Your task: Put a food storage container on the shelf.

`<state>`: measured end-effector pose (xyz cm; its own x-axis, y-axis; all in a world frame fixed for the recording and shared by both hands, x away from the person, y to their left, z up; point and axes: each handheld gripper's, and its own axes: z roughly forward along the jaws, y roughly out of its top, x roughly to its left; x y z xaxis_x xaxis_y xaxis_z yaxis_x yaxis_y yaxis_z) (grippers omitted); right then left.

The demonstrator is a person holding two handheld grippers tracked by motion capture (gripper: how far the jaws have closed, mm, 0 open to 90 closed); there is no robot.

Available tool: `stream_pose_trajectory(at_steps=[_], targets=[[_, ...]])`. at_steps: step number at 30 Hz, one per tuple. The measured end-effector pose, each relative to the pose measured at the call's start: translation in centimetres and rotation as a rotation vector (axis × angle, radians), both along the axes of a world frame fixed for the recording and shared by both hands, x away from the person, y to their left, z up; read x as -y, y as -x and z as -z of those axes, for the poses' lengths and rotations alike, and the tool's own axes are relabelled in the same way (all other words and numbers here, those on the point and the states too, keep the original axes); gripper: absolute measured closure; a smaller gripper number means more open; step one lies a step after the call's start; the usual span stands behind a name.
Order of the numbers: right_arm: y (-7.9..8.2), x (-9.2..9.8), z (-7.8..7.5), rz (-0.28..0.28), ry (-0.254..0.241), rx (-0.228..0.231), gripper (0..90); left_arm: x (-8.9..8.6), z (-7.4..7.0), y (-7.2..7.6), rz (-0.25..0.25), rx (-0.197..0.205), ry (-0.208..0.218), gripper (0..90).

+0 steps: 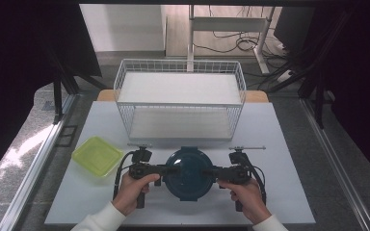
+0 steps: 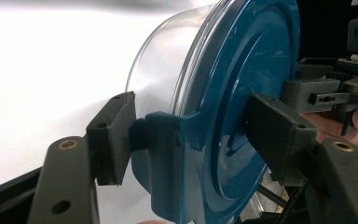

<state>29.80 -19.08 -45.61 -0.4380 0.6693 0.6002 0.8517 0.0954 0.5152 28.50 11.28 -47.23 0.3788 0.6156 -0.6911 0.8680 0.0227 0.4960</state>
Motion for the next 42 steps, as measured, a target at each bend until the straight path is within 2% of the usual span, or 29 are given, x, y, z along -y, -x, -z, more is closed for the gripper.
stream_pose_trajectory(at_steps=[7,15,23,42], targets=[[-0.7,-0.3,-1.3,0.003,-0.017,0.017,36.8,-0.4,-1.7,-0.7,-0.013,0.024,-0.006,34.2],[-1.2,-0.5,-2.1,0.006,-0.043,0.023,36.8,-0.6,-3.0,-1.1,-0.021,0.037,-0.014,35.0],[-1.6,-0.5,-2.8,0.011,-0.048,0.032,36.9,-0.8,-3.9,-1.6,-0.026,0.042,-0.008,35.3],[-2.8,-1.0,-5.5,0.009,-0.062,0.07,36.9,-1.3,-6.8,-2.7,-0.036,0.093,-0.012,35.8]])
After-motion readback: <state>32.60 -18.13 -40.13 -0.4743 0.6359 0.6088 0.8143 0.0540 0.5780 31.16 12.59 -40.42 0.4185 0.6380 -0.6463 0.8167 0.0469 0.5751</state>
